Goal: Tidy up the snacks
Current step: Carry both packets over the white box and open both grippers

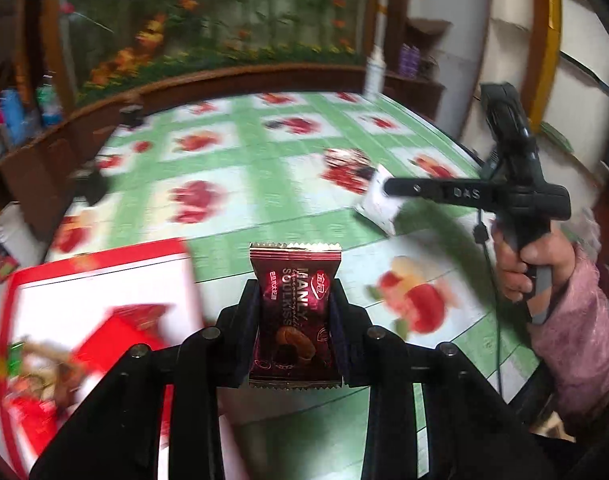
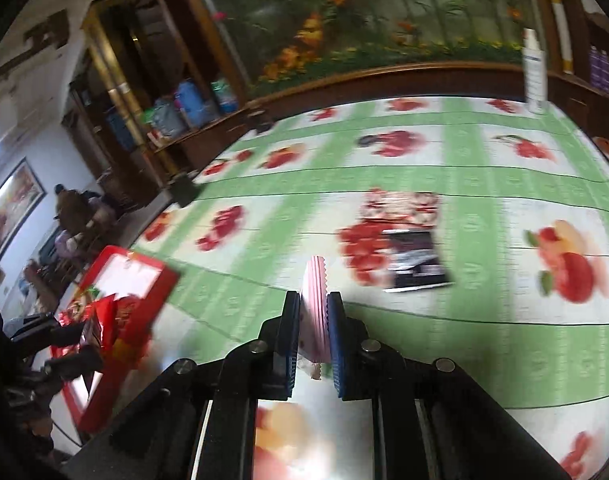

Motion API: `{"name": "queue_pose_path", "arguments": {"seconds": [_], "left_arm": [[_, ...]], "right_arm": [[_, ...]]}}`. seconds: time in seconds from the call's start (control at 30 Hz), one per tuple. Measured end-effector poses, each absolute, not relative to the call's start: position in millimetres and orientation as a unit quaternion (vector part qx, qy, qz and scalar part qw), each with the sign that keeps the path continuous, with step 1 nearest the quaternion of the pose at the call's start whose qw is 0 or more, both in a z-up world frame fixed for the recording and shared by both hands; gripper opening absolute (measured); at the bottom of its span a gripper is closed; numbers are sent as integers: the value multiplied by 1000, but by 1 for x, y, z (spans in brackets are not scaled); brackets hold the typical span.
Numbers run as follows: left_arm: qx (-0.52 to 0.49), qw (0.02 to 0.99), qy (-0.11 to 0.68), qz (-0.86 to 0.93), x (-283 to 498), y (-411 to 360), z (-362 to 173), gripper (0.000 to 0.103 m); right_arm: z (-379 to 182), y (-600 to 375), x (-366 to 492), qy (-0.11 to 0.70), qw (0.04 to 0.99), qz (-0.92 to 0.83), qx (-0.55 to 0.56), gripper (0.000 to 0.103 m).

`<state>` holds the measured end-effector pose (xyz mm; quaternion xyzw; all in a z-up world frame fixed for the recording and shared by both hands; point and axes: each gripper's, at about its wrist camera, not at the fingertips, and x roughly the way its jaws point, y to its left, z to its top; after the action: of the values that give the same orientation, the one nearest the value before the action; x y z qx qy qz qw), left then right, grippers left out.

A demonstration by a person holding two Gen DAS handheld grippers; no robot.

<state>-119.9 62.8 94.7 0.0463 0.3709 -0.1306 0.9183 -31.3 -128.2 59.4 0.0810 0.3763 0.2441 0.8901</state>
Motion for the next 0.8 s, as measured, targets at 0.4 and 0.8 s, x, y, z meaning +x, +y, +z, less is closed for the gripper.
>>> {"name": "queue_pose_path", "arguments": {"seconds": [0.4,0.8], "left_arm": [[42,936,350,9,-158,163,98,30],[38,930,351,97,-162,202,82,80]], "right_arm": [[81,11,-69,351,826,424,123,13],[76,85,-84,361,802,462,108,50]]}}
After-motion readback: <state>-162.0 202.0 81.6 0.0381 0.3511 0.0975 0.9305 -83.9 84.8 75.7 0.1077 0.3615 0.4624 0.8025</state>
